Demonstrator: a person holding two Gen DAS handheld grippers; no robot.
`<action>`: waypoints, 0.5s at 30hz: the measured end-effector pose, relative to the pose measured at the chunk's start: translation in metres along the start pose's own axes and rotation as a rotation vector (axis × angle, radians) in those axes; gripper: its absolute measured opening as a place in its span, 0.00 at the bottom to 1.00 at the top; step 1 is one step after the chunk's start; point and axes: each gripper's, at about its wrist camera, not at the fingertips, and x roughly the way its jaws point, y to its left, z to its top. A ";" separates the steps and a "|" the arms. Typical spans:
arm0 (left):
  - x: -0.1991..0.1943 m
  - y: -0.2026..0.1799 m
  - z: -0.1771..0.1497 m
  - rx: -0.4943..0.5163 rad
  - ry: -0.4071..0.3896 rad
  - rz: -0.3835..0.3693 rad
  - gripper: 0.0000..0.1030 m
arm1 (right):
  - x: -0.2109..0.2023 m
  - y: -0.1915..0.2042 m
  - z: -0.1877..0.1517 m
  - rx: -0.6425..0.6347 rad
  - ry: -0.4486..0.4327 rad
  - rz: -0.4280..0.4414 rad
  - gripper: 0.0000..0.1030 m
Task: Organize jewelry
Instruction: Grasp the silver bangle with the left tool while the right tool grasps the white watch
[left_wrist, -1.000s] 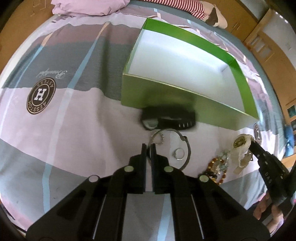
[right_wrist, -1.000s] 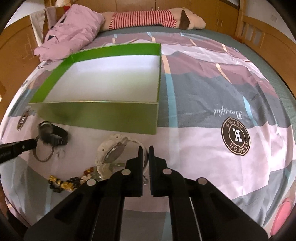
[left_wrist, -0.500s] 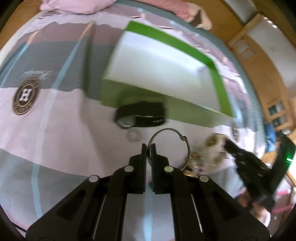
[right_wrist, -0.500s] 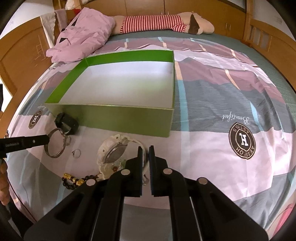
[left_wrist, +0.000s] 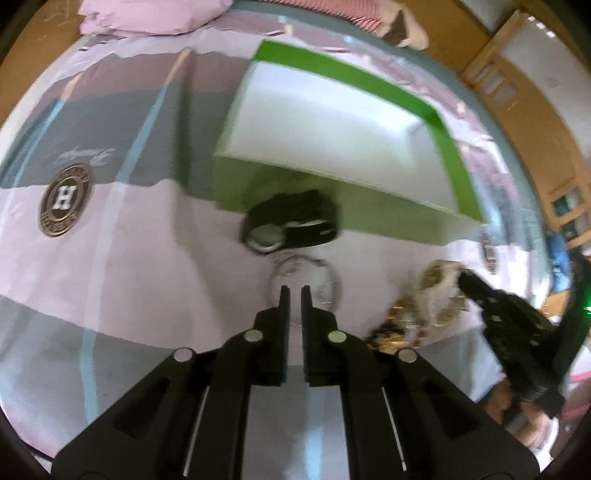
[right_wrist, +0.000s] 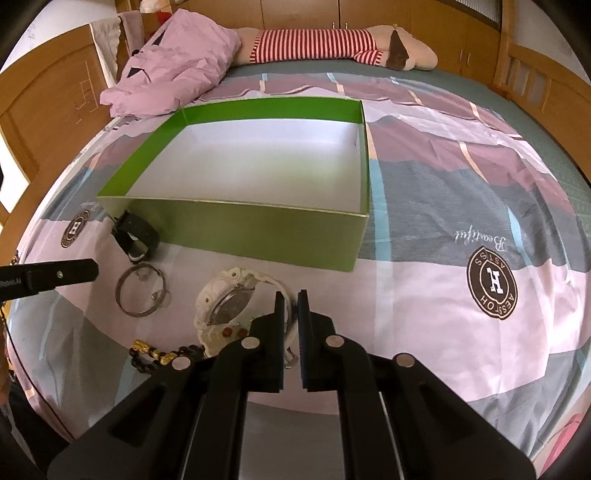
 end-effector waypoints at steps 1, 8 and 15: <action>0.003 0.002 -0.001 0.002 0.004 0.024 0.05 | 0.002 0.000 0.000 -0.001 0.007 -0.006 0.06; 0.040 -0.010 -0.007 0.054 0.044 0.166 0.30 | 0.008 0.002 -0.003 -0.011 0.026 -0.021 0.07; 0.047 -0.018 -0.007 0.086 0.044 0.175 0.06 | 0.009 -0.002 -0.003 0.007 0.018 -0.040 0.39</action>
